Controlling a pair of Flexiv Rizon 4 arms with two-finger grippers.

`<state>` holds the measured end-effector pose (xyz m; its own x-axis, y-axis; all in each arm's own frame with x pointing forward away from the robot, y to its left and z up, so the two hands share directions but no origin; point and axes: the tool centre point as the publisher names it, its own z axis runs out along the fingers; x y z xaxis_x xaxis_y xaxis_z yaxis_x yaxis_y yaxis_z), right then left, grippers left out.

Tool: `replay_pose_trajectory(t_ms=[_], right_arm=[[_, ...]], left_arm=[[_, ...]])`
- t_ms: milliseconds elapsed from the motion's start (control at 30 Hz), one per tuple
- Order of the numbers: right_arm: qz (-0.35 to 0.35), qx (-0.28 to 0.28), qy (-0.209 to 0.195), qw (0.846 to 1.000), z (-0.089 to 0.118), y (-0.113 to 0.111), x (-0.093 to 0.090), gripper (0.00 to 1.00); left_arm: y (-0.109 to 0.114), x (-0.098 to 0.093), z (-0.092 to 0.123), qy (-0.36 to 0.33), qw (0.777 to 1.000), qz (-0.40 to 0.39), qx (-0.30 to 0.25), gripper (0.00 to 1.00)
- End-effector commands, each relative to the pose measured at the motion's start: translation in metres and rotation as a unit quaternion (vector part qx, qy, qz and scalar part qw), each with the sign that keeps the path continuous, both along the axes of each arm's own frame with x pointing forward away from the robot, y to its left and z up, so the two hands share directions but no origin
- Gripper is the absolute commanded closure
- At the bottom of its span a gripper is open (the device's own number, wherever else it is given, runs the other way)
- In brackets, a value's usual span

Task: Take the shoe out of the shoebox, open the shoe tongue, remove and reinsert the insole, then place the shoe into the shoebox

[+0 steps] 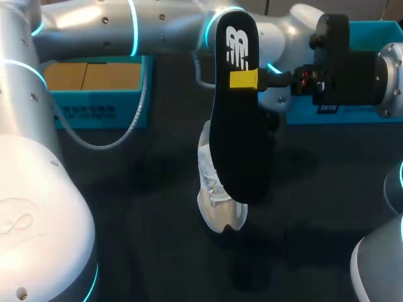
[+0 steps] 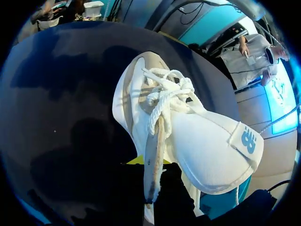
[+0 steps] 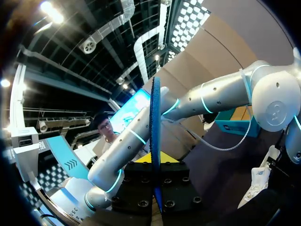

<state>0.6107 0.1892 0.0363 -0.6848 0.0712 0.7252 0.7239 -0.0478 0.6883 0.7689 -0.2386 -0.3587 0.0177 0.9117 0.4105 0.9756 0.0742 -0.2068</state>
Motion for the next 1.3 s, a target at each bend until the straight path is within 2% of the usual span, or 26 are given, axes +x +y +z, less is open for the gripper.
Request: replay_pose_trajectory(t_ms=[33,300,867,1300], right_arm=[[-0.009,0.002,0.000,1.000,0.002,0.006,-0.008,1.00],[-0.009,0.002,0.000,1.000,0.002,0.006,-0.008,1.00],[-0.009,0.002,0.000,1.000,0.002,0.006,-0.008,1.00],[-0.009,0.002,0.000,1.000,0.002,0.006,-0.008,1.00]], left_arm=[[-0.009,-0.010,-0.009,-0.002,0.999,-0.007,0.039,1.00],[-0.009,-0.028,-0.018,-0.023,0.998,-0.003,0.054,1.00],[0.003,-0.026,-0.012,-0.033,0.997,0.014,0.070,1.00],[0.004,-0.031,-0.034,-0.024,0.996,0.013,0.084,1.00]])
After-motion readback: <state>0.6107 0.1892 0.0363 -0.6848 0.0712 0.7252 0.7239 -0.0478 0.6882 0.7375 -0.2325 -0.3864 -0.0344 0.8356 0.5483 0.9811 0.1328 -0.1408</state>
